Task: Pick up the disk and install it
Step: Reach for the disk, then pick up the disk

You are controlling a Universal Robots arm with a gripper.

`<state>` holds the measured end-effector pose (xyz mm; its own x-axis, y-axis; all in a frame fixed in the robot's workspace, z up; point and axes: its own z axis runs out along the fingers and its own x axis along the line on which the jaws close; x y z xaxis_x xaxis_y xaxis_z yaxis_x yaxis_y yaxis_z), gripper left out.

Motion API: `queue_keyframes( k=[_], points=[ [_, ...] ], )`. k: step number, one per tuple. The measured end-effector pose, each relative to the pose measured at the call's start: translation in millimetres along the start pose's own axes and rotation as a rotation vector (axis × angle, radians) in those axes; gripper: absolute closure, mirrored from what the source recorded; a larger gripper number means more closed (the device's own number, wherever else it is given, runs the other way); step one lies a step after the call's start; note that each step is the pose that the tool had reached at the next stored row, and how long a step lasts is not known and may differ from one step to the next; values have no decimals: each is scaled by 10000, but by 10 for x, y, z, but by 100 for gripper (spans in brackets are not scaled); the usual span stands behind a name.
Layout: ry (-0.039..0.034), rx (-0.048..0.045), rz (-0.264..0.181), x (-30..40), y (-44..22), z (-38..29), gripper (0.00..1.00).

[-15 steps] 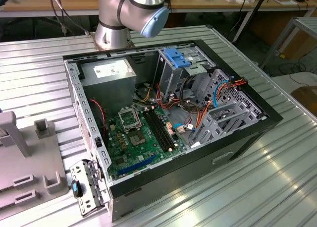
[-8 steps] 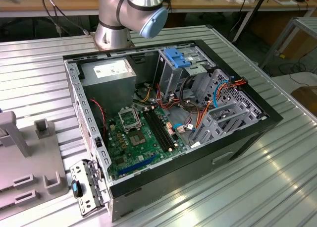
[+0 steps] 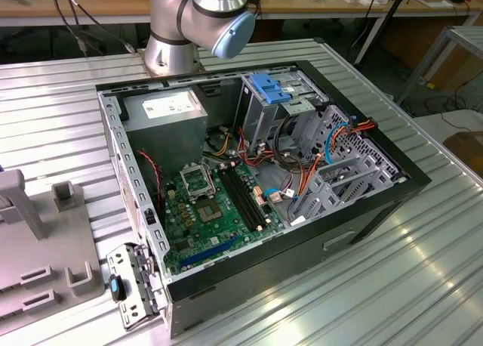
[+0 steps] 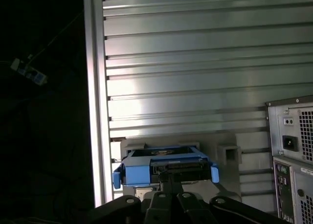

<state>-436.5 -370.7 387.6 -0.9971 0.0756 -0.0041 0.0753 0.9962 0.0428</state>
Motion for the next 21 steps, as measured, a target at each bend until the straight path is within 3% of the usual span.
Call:
queue_keyframes(
  k=[9,19,21],
  points=[
    [5,0,-90,5,0,0,89],
    [101,-12,-2370,12,-3,0,89],
    [109,-12,-2551,12,-3,0,89]
  ],
)
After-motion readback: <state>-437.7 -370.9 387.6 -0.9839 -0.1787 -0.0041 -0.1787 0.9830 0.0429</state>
